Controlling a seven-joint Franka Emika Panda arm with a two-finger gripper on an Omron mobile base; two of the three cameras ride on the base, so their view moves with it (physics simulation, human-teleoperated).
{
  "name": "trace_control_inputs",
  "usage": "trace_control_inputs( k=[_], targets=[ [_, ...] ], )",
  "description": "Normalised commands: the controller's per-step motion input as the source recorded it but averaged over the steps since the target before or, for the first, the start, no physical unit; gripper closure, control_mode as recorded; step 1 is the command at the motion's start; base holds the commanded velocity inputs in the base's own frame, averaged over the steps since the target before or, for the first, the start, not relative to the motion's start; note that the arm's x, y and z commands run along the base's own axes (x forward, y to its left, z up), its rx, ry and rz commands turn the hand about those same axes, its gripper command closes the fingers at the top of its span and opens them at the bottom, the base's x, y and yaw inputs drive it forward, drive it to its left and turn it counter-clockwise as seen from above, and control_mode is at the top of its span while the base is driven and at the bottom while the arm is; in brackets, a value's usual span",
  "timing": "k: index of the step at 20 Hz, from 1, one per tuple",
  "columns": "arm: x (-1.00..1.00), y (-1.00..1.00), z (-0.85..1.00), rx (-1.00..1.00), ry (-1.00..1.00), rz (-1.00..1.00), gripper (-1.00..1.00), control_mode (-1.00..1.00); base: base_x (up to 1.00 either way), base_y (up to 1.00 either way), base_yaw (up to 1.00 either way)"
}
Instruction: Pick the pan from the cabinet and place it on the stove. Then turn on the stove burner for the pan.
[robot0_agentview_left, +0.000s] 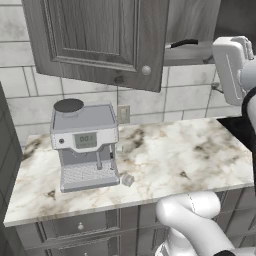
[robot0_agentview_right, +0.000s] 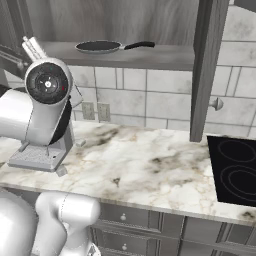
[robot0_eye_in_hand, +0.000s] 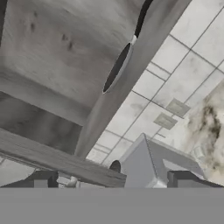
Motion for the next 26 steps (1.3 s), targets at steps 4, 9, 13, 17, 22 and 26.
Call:
trace_control_inputs(
  k=[4, 9, 13, 17, 22, 26],
  targets=[
    [0.56, 0.18, -0.32, 0.20, 0.07, 0.16, -1.00, -1.00, 0.00, 0.00, 0.00],
    [0.62, 0.30, -0.26, 0.15, 0.06, 0.17, -1.00, -1.00, 0.00, 0.00, 0.00],
    [0.56, 0.20, -0.10, 0.14, 0.06, 0.20, -1.00, -1.00, 0.00, 0.00, 0.00],
    [0.51, 0.26, -0.01, 0.10, 0.06, 0.18, -1.00, -1.00, 0.00, 0.00, 0.00],
    [0.43, 0.32, 0.00, 0.06, 0.08, 0.16, -1.00, -1.00, 0.00, 0.00, 0.00],
    [0.40, 0.33, 0.00, 0.04, 0.08, 0.14, -1.00, -1.00, 0.00, 0.00, 0.00]
  ],
)
